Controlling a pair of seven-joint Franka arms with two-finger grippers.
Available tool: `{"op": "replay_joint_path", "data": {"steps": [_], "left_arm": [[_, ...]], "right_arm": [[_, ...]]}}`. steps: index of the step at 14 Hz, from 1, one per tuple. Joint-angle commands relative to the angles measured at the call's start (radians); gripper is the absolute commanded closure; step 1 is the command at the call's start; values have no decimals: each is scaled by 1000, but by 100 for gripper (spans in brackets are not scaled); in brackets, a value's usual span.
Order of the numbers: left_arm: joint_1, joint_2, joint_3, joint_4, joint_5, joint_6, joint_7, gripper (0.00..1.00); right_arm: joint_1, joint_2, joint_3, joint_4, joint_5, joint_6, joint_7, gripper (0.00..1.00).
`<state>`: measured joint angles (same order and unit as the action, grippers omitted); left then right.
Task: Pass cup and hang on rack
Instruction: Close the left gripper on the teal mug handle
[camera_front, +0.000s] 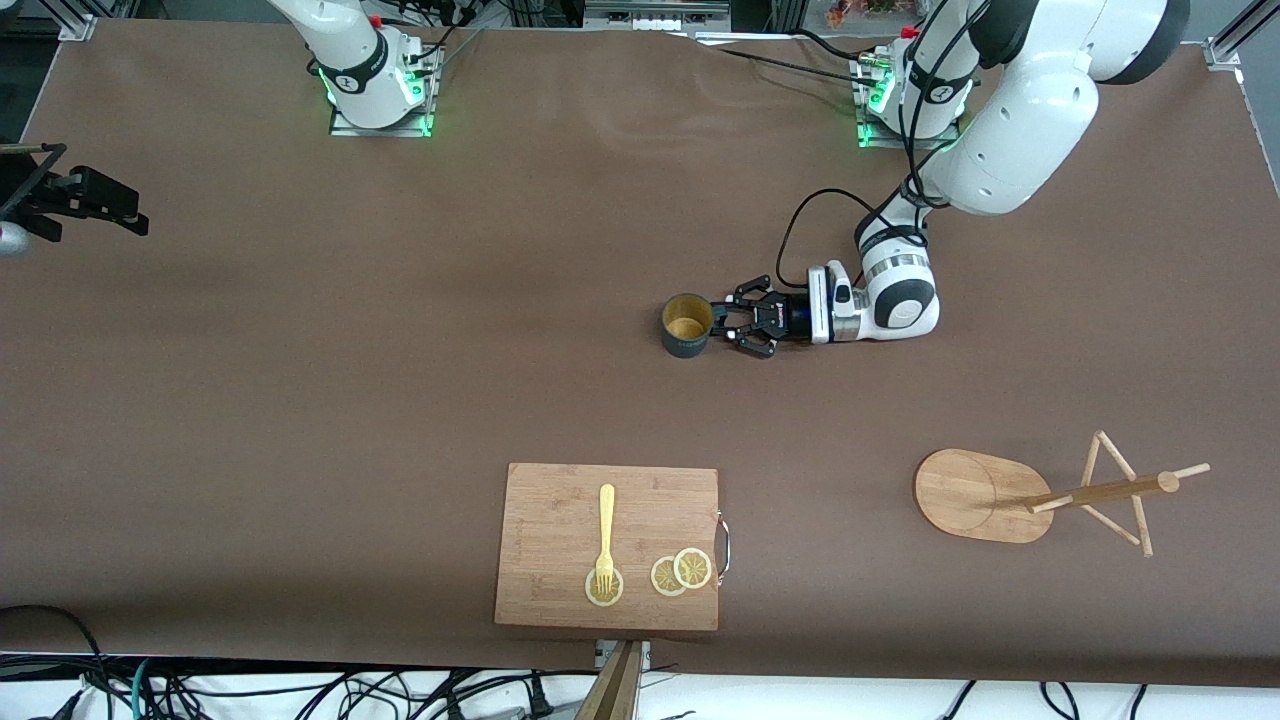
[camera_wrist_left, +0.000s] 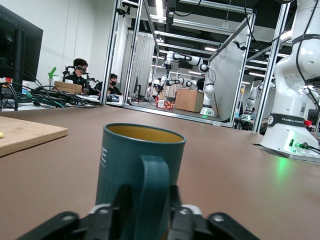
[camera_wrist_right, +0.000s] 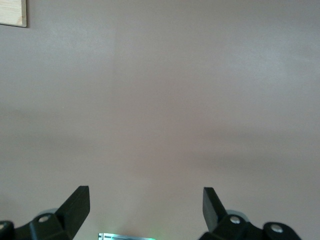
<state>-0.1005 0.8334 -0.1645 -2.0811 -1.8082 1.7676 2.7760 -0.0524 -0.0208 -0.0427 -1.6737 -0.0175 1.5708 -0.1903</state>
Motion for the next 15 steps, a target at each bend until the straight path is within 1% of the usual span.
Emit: {"op": "replay_joint_path", "data": {"steps": [1,6,9,12,15], "left_arm": [[15,21,-3,-5,-48,-22,235,100],[45,13,-1,-5,-42,-28,232,100],[131,6,-1,-7,-10,-74,222,100],[229,-8,-1,-5,113,-135,110,100],[338,-55,-1,21,255,-226,-82,100]], "right_arm": [[2,-8,1,5,13,-14,9,0],[2,-8,3,5,13,-14,9,0],[2,-8,3,5,13,-14,9,0],[2,-8,3,5,13,-15,9,0],[2,-8,1,5,14,-23,9,0]]}}
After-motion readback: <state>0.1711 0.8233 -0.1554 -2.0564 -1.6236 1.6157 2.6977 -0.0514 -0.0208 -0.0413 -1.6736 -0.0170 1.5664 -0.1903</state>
